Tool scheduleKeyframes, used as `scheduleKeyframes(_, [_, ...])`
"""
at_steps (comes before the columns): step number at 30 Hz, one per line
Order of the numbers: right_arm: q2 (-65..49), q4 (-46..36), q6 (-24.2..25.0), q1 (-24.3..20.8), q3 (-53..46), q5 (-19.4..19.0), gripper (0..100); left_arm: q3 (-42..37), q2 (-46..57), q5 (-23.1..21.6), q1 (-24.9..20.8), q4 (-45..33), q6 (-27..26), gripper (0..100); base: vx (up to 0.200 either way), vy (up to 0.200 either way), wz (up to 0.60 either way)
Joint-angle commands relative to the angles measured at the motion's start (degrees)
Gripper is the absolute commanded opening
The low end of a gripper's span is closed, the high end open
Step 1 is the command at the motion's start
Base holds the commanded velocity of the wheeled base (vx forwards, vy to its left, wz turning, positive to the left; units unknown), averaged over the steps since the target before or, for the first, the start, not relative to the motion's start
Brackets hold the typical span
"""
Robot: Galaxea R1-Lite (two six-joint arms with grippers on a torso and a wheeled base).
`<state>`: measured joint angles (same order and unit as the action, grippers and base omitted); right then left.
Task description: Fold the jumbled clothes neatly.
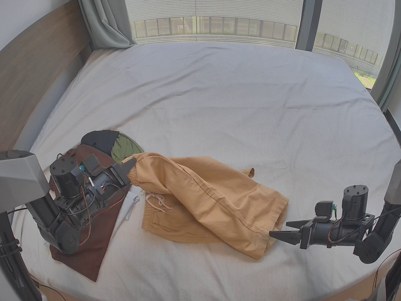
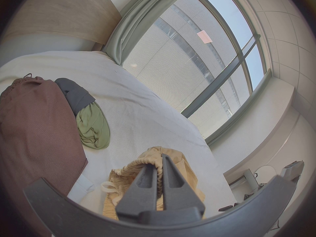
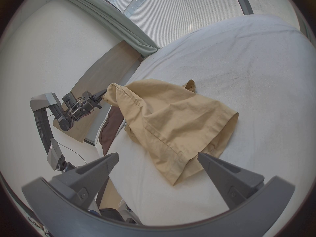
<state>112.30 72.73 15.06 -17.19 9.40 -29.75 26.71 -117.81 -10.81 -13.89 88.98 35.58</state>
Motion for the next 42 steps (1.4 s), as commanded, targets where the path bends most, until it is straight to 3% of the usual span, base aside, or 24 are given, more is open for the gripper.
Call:
scheduleKeyframes(1, [4.7, 2.9, 2.1, -1.6, -1.0, 0.1, 100, 0.0, -0.4, 0.0, 0.0, 0.1, 0.0, 0, 0.0, 0.0, 0.0])
scheduleKeyframes(13, [14.5, 15.5, 3.8, -2.1, -2.2, 1.3, 100, 0.0, -0.3, 0.0, 0.0, 0.1, 0.0, 0, 0.0, 0.0, 0.0])
scheduleKeyframes(34, [19.1, 15.7, 5.6, -2.8, 0.7, 1.2, 100, 0.0, -0.5, 0.0, 0.0, 0.1, 0.0, 0, 0.0, 0.0, 0.0])
scheduleKeyframes(42, [20.0, 15.8, 9.1, -4.3, 4.2, 1.1, 100, 0.0, -0.7, 0.0, 0.1, 0.1, 0.0, 0, 0.0, 0.0, 0.0])
